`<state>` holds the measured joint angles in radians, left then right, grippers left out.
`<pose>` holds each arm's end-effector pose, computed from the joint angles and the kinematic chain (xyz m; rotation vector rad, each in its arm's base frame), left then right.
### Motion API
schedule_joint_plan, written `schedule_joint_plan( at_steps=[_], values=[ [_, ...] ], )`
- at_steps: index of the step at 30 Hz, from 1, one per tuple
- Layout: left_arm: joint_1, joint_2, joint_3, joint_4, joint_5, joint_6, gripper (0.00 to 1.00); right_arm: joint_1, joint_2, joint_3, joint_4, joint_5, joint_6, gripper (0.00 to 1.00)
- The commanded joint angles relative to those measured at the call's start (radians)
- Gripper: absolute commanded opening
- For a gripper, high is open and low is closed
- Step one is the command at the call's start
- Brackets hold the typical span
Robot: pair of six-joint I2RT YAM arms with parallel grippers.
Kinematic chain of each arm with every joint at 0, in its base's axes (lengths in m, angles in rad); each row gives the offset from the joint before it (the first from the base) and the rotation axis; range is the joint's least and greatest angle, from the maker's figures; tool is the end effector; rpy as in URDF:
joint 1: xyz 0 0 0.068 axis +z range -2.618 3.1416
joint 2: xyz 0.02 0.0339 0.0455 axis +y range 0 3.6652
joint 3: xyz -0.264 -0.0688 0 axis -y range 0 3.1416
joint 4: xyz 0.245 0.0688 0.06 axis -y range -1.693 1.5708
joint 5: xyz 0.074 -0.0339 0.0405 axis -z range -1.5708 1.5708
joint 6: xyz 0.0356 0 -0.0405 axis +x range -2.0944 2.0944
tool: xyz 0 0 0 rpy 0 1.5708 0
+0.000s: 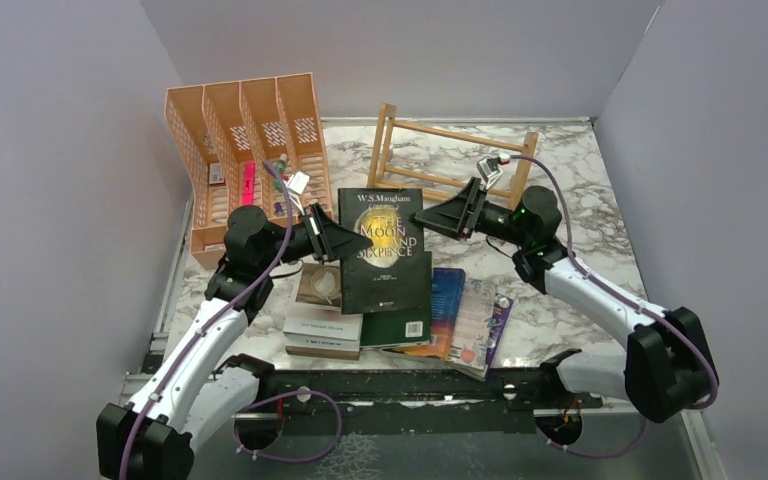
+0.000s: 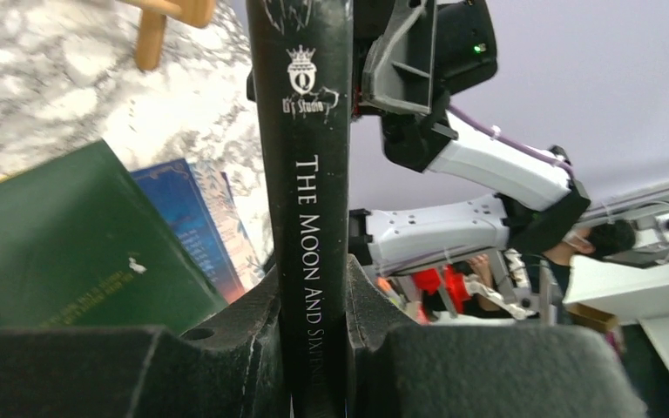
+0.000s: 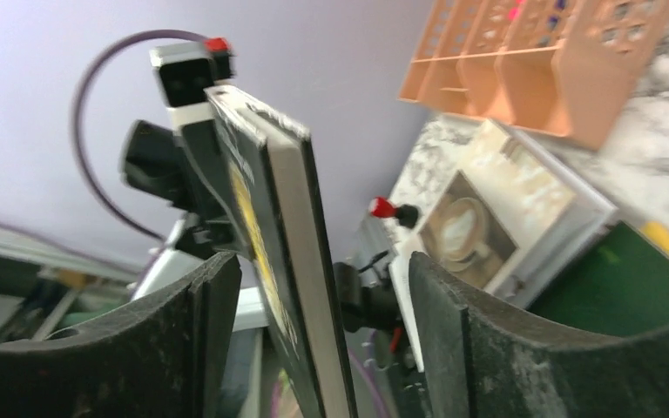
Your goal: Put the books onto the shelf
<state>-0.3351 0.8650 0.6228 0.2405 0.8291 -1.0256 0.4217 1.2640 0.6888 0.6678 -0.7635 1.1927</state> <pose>0.1793 -0.0902 0.3138 0.1274 1.8521 -1.6489 0.2434 0.1362 0.2915 -0.0535 1.8188 1.7820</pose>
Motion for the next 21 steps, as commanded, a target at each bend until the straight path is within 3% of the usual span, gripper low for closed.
schedule_joint_plan(
  at_steps=[1,5,10,15,21],
  values=[
    [0.005,-0.010,0.199,-0.181,-0.169,0.251,0.00,0.003,-0.117,0.048,-0.293,0.143,-0.216,0.76],
    [0.004,0.039,0.309,-0.270,-0.252,0.383,0.00,0.003,-0.210,0.074,-0.517,0.225,-0.327,0.77],
    [-0.009,0.127,0.367,-0.151,-0.294,0.480,0.00,0.003,-0.335,0.090,-0.752,0.372,-0.421,0.77],
    [-0.052,0.268,0.473,-0.084,-0.370,0.628,0.00,0.003,-0.448,0.110,-0.862,0.429,-0.450,0.77],
    [-0.158,0.463,0.679,-0.087,-0.546,0.749,0.00,0.004,-0.465,0.219,-1.006,0.428,-0.553,0.77]
  ],
)
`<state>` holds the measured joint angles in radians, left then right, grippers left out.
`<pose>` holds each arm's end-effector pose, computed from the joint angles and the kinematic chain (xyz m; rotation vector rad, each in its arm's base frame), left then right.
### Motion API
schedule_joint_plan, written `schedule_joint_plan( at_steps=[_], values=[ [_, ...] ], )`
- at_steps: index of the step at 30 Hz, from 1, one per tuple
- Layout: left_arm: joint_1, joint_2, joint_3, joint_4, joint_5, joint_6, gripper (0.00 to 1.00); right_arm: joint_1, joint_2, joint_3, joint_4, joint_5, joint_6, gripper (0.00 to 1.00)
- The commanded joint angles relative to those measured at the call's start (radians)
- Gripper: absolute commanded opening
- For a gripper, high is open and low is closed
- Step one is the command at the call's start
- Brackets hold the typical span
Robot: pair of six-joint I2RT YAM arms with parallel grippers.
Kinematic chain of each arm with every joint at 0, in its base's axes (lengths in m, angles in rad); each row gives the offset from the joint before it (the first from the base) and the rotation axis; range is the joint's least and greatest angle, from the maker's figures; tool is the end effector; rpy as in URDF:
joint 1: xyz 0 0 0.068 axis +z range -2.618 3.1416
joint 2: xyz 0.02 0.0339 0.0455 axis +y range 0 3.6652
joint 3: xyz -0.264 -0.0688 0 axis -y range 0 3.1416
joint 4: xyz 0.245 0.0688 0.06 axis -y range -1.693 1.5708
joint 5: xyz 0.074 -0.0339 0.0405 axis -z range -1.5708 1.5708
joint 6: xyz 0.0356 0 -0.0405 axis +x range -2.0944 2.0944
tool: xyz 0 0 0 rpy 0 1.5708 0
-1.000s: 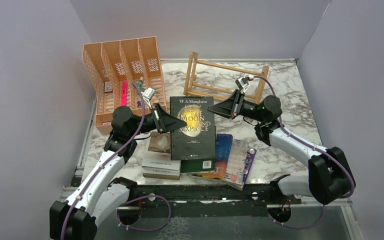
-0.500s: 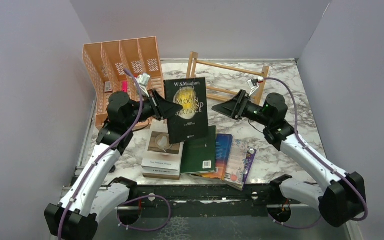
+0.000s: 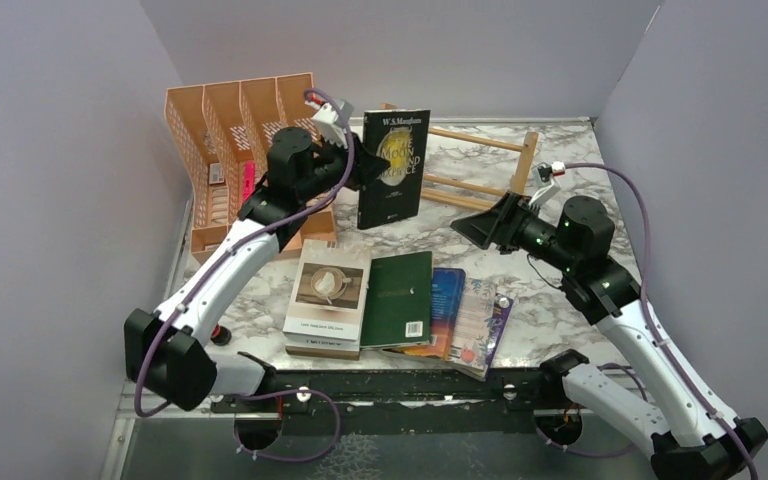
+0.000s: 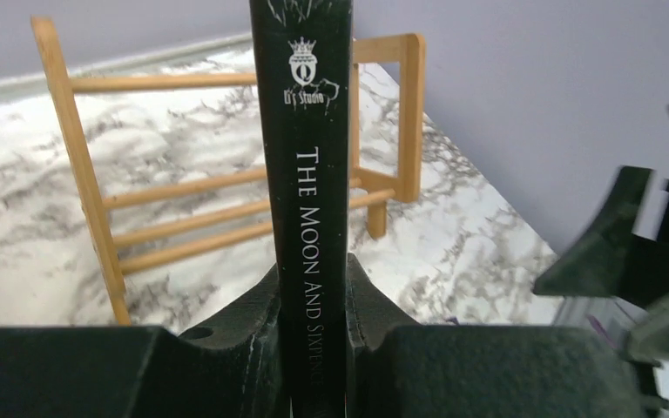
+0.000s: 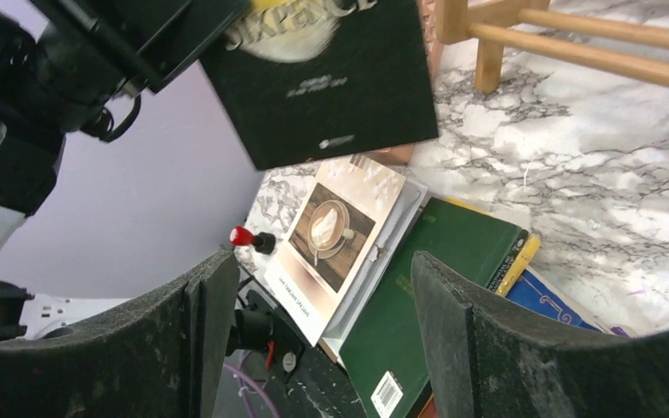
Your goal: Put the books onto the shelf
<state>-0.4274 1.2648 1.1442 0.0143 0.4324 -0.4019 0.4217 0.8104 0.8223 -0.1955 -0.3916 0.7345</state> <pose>0.2638 -0.1365 0.3840 0.3639 1.7270 -0.9752 0.1654 0.0891 0.3482 -0.0133 1.8957 1.1605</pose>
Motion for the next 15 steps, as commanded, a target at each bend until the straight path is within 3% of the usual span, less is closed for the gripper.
schedule_joint_plan(
  at_steps=[1,8,15],
  values=[
    [-0.084,0.094,0.181,0.139,-0.186,0.150,0.00,0.003,-0.011,0.101,-0.177,0.079,-0.105,0.77],
    [-0.139,0.321,0.350,0.158,-0.447,0.260,0.00,0.003,-0.030,0.103,-0.236,0.071,-0.153,0.77],
    [-0.142,0.577,0.598,0.068,-0.570,0.360,0.00,0.003,-0.013,0.107,-0.285,0.105,-0.225,0.77]
  ],
)
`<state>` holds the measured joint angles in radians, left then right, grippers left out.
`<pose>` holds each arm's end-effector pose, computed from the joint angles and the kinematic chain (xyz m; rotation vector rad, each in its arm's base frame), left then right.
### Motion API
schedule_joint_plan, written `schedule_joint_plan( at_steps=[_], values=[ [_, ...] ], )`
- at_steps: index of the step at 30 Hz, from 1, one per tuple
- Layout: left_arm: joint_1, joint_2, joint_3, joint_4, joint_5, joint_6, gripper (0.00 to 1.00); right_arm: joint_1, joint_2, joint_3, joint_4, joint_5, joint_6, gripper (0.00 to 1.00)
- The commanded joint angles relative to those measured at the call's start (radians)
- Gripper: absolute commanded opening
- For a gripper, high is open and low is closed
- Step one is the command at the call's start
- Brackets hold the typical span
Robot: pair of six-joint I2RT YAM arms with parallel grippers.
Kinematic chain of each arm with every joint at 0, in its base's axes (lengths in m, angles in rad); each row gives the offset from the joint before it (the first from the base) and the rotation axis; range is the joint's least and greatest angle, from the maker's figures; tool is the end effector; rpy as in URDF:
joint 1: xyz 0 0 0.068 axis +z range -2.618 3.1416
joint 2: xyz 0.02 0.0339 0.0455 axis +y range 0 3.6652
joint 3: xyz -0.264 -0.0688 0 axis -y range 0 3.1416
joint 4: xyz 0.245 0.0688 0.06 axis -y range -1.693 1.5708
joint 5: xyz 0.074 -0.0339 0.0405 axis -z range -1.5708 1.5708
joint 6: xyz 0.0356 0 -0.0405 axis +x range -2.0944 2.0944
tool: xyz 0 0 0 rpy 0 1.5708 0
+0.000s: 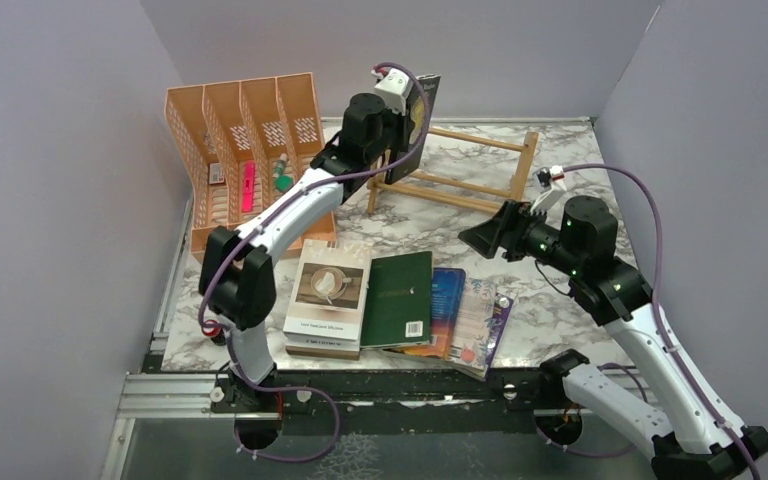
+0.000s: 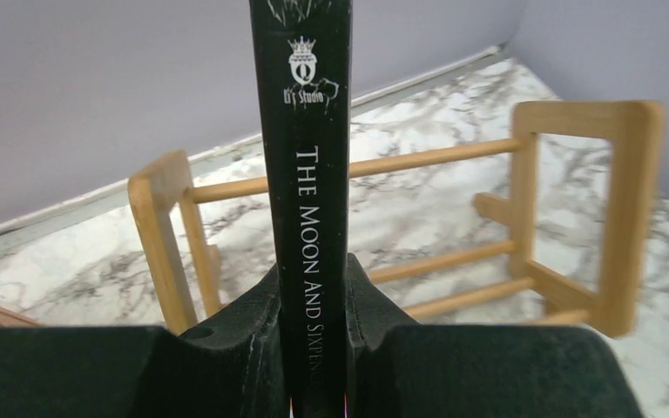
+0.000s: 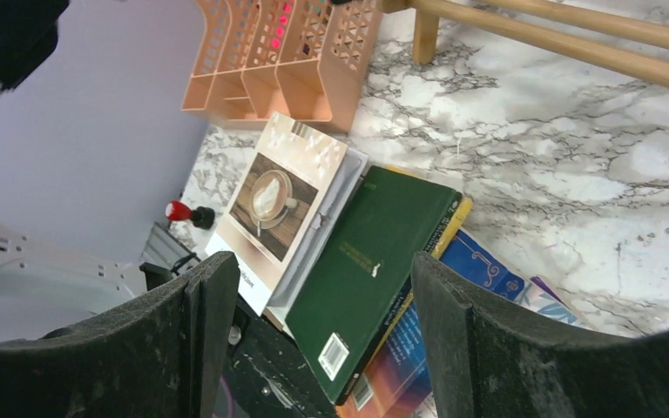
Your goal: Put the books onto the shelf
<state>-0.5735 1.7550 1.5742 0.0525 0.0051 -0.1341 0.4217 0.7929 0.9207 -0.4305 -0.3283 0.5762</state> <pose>0.3601 -0.2328 0.3740 0.3803 1.6853 -0.5304 0.1530 0.0812 0.3602 -0.0870 1.9776 0.9772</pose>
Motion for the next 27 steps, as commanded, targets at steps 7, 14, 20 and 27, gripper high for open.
schedule_joint_plan(
  at_steps=[7,14,20,27],
  values=[
    [0.026,0.341,0.506,-0.238,-0.223,0.093,0.00,0.004,0.051,0.007,-0.047,0.104,-0.101,0.77],
    [0.051,0.416,0.550,-0.290,-0.204,0.110,0.00,0.003,0.079,-0.003,-0.044,0.109,-0.097,0.77],
    [0.080,0.438,0.541,-0.288,-0.175,0.129,0.00,0.003,0.088,-0.012,-0.042,0.102,-0.077,0.77],
    [0.089,0.426,0.512,-0.269,-0.181,0.168,0.22,0.004,0.097,-0.043,-0.022,0.091,-0.042,0.76]
  ],
)
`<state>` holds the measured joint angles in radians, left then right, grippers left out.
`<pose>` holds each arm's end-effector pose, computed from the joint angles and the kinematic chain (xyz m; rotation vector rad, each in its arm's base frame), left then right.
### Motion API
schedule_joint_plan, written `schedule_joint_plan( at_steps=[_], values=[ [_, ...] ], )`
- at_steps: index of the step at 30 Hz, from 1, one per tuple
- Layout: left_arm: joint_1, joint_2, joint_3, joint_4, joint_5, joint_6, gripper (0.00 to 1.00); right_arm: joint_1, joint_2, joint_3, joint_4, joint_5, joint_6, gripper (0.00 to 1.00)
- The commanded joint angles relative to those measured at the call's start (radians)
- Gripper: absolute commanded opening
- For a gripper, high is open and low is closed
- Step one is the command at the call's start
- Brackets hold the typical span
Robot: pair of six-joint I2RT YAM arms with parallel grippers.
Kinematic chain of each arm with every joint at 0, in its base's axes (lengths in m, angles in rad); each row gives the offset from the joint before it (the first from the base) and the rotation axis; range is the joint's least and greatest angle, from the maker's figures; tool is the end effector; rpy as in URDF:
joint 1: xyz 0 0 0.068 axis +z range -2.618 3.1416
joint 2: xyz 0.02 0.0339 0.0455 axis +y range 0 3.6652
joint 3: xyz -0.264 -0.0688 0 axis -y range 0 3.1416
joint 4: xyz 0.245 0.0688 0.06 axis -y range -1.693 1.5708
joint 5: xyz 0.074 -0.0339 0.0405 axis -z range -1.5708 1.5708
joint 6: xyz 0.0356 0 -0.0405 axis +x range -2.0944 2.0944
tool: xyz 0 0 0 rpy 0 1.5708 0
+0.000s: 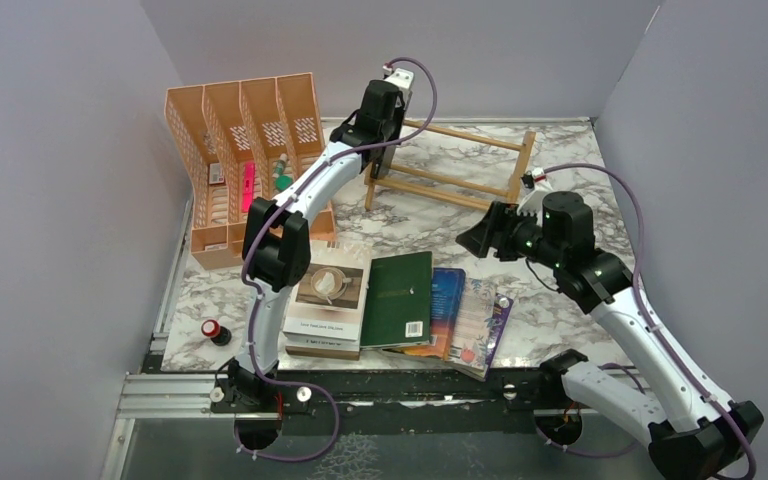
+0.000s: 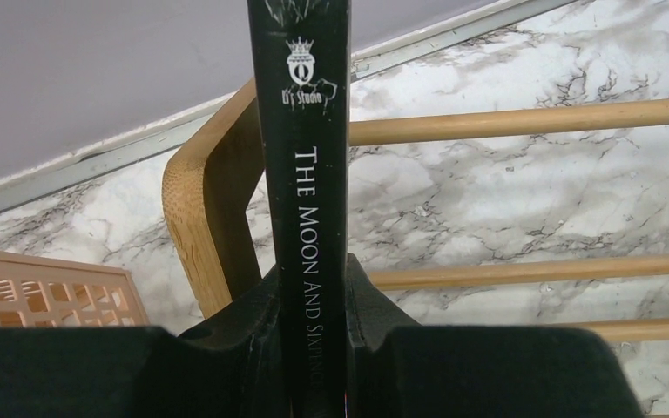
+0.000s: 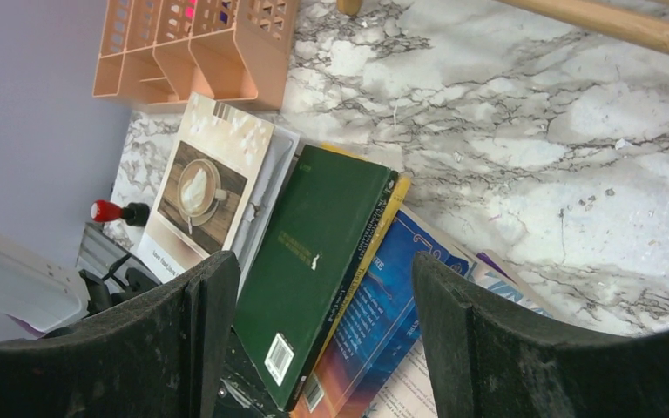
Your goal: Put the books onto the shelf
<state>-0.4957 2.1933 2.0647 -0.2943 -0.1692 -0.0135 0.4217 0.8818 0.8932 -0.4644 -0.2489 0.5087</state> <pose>0.4639 -0.2440 0.3113 0.3688 1.9564 -0.1606 0.1734 0.0874 0.3326 -0.0730 2.1109 0.8262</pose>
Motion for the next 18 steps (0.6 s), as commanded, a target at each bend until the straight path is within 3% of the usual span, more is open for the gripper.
schedule_joint_plan(
  at_steps=[1,6,18],
  values=[
    [0.012,-0.015,0.020,0.078,-0.009,0.047,0.28,0.003,0.011,-0.017,0.013,0.010,0.028,0.76],
    [0.013,-0.051,0.008,0.080,-0.052,0.019,0.55,0.003,0.030,-0.017,0.015,0.004,0.028,0.76],
    [0.020,-0.167,0.006,0.024,-0.107,-0.082,0.57,0.004,0.059,-0.023,0.024,0.007,0.025,0.76]
  ],
)
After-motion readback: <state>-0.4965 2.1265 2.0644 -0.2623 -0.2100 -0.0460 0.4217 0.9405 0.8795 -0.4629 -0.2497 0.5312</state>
